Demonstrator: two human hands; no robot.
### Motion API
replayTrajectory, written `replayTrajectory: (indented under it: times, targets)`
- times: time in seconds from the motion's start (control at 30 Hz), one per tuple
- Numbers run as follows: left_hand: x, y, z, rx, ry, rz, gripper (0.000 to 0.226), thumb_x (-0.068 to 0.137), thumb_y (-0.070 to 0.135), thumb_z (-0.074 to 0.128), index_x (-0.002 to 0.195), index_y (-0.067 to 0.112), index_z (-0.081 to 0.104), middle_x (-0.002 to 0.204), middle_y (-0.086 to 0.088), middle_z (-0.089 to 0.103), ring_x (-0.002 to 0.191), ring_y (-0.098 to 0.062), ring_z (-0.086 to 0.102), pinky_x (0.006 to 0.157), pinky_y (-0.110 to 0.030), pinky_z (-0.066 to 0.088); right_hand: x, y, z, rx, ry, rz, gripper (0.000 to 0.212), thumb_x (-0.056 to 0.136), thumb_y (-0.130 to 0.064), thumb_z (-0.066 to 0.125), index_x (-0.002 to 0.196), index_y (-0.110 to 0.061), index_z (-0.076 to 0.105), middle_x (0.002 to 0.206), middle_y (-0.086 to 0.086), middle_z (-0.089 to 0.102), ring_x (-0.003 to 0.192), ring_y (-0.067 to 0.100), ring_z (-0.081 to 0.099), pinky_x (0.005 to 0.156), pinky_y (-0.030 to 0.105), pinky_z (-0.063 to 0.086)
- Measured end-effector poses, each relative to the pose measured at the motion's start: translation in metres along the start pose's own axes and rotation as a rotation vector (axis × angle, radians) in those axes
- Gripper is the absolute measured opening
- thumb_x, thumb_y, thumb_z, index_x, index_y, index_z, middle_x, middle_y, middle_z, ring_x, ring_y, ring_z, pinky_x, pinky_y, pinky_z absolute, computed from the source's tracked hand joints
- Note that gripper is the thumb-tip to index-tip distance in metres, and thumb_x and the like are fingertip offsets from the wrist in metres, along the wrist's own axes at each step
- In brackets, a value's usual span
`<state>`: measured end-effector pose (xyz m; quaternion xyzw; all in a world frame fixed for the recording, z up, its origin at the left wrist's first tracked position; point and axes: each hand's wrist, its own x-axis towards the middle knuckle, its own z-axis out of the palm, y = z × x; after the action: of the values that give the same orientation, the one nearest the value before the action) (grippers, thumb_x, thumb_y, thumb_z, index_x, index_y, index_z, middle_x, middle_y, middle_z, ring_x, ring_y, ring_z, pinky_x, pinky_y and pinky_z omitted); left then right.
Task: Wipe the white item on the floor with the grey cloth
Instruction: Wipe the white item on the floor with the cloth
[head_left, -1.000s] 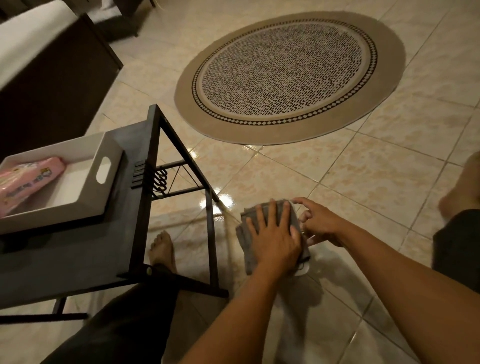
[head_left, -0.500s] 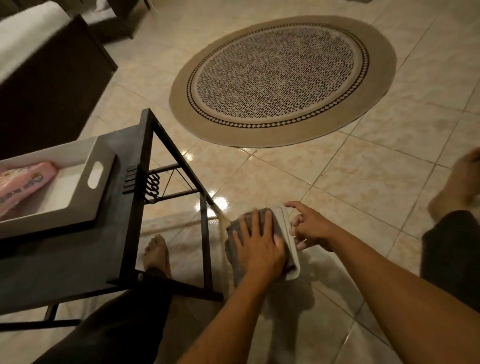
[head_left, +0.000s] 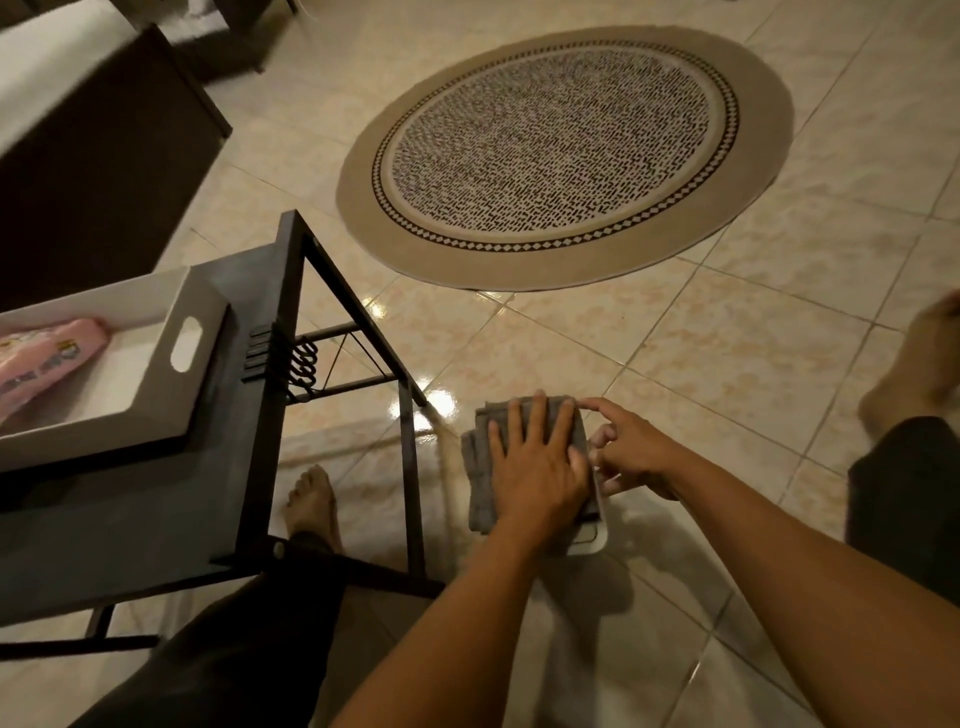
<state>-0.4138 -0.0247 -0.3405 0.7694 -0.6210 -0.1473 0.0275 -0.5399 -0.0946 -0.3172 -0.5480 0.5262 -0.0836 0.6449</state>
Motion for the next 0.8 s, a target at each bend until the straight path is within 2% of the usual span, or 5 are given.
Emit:
replayTrajectory:
  times: [0.3,0.4,0.53,0.63,0.8]
  targets:
    - [-0.006,-0.002,0.0,-0.008,-0.021,-0.045,0.064,0.101,0.047,0.017,0.157,0.036,-0.01,0.165,-0.001,-0.021,0.15,-0.029,-0.023,0.12,-0.059,-0.01,0.002,0.0,0.007,0.013,0.0,-0.002,0.077,0.086,0.017,0.046,0.143,-0.035,0.041,0.089,0.011,0.052,0.069,0.02,0.056,0.06,0.037,0.061]
    - [-0.008,-0.023,-0.005,-0.086,0.012,-0.215,0.064,0.102,0.044,0.019,0.157,0.033,-0.012,0.166,-0.004,-0.019,0.151,-0.03,-0.019,0.121,-0.056,-0.01,0.001,0.001,0.008,0.018,0.005,-0.006,0.076,0.088,0.016,0.051,0.145,-0.034,0.039,0.092,0.012,0.052,0.067,0.02,0.06,0.057,0.036,0.061]
    - [-0.054,0.0,0.007,-0.049,-0.029,-0.213,0.07,0.085,0.051,-0.005,0.15,0.034,-0.025,0.163,-0.005,-0.028,0.148,-0.033,-0.026,0.118,-0.056,-0.017,0.004,-0.003,0.01,0.024,-0.009,0.005,0.077,0.086,0.018,0.048,0.141,-0.034,0.043,0.088,0.01,0.051,0.067,0.022,0.057,0.058,0.038,0.061]
    - [-0.041,0.012,0.014,-0.037,-0.004,-0.125,0.065,0.092,0.052,0.001,0.152,0.036,-0.02,0.162,-0.002,-0.028,0.149,-0.031,-0.026,0.118,-0.055,-0.017,0.003,-0.004,0.01,-0.01,0.008,0.004,0.078,0.084,0.019,0.044,0.142,-0.034,0.043,0.084,0.008,0.051,0.069,0.021,0.053,0.053,0.033,0.057]
    - [-0.052,-0.008,0.009,-0.043,0.022,-0.308,0.067,0.094,0.047,0.009,0.153,0.033,-0.019,0.164,-0.006,-0.024,0.151,-0.033,-0.02,0.118,-0.052,-0.017,-0.002,0.0,0.011,0.043,0.028,0.01,0.076,0.087,0.017,0.051,0.145,-0.031,0.041,0.088,0.01,0.051,0.062,0.018,0.057,0.049,0.032,0.058]
